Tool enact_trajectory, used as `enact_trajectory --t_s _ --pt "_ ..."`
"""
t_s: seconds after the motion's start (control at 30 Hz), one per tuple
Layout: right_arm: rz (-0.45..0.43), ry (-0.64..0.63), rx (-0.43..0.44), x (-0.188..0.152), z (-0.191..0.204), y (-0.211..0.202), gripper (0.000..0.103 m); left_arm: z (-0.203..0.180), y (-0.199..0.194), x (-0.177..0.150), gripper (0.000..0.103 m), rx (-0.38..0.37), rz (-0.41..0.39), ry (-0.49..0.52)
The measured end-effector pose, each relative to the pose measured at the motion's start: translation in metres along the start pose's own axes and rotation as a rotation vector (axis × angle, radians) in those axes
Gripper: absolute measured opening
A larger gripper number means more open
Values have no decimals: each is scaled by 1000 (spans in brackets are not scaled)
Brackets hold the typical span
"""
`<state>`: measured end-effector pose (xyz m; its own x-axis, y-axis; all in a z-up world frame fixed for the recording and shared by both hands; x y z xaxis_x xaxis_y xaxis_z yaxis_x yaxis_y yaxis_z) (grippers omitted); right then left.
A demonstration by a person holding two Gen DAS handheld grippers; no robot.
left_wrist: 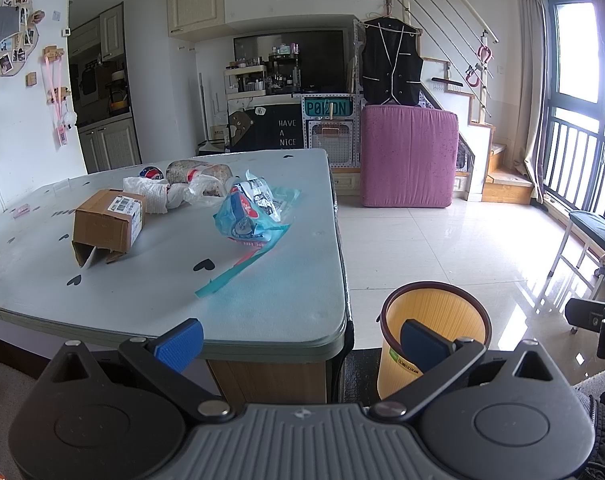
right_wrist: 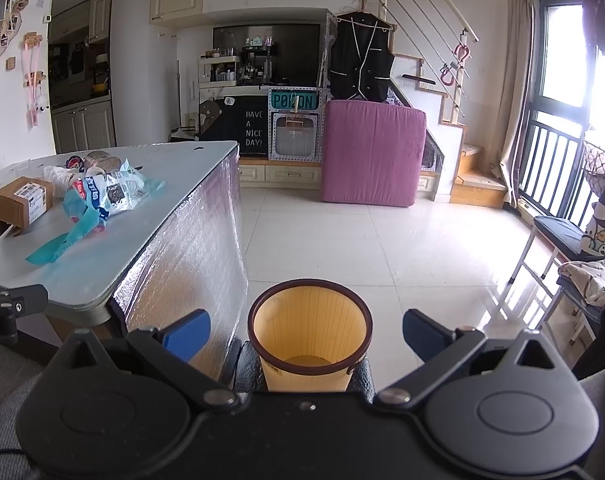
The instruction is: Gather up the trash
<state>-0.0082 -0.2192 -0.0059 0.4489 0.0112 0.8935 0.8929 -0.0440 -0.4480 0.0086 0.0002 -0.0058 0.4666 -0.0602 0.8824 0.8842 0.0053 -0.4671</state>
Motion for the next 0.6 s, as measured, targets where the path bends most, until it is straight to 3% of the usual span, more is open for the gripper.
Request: enact_trajectory --t_s 0.27,0.6 --pt "30 17 27 -3 6 14 103 6 4 -1 103 10 19 -17" --pt "23 2 79 14 22 43 103 59 28 -3 103 142 59 -82"
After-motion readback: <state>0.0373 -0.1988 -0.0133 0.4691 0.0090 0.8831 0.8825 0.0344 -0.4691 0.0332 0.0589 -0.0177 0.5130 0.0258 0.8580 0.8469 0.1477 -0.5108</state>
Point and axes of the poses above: each gripper's, at about its wrist camera, not at the fingertips, and y roughly the way its jaws point, z to its left, x to its top, the point moved 1 cm from there along y, roughly the way its jaws point, and after that the axes turned 5 degrees about -z, right-handed, at the moved point
